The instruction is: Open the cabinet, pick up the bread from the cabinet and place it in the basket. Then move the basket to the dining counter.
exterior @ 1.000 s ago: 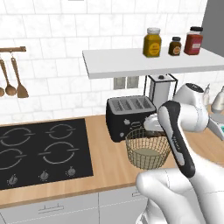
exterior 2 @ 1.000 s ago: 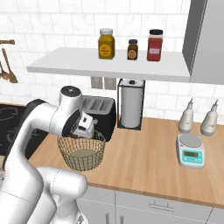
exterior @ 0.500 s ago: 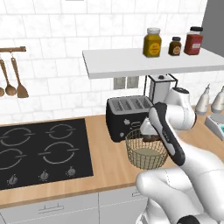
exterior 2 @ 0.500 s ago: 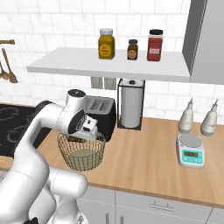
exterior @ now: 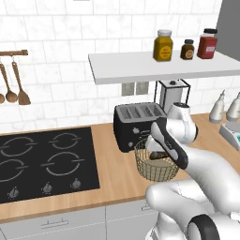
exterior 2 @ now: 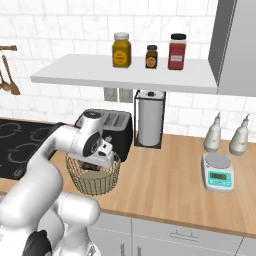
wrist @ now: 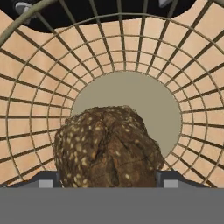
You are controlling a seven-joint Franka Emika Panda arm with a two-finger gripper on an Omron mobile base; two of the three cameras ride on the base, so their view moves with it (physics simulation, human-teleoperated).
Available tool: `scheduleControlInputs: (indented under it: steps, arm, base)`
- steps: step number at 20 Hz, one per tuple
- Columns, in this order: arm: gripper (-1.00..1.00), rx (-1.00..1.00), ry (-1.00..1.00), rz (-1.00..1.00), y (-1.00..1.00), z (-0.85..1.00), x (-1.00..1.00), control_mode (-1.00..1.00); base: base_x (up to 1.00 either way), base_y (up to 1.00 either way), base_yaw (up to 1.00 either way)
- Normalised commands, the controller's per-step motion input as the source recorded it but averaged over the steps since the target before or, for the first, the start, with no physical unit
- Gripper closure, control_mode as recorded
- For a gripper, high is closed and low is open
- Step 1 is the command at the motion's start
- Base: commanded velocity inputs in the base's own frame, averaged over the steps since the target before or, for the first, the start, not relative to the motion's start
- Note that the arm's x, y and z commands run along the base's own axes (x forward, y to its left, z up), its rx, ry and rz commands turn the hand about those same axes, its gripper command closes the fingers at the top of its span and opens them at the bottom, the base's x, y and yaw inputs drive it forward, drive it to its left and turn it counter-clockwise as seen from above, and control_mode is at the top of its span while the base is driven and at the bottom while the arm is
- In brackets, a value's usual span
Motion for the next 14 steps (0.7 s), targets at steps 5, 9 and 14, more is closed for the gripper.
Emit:
scheduleControlInputs:
  steps: [5,9,14]
  arm:
    - [1.00,-0.03,0.19,0.00,0.00,-0.20,0.39,-1.00]
    - [1.00,-0.04,0.09,0.00,0.00,-0.33,0.35,-1.00]
    - [1.00,-0.06,0.00,0.00,-0.05,-0.46,0.09,-1.00]
  base:
    - [0.00,0.00,0.00]
    - [0.00,0.00,0.00]
    - [0.00,0.00,0.00]
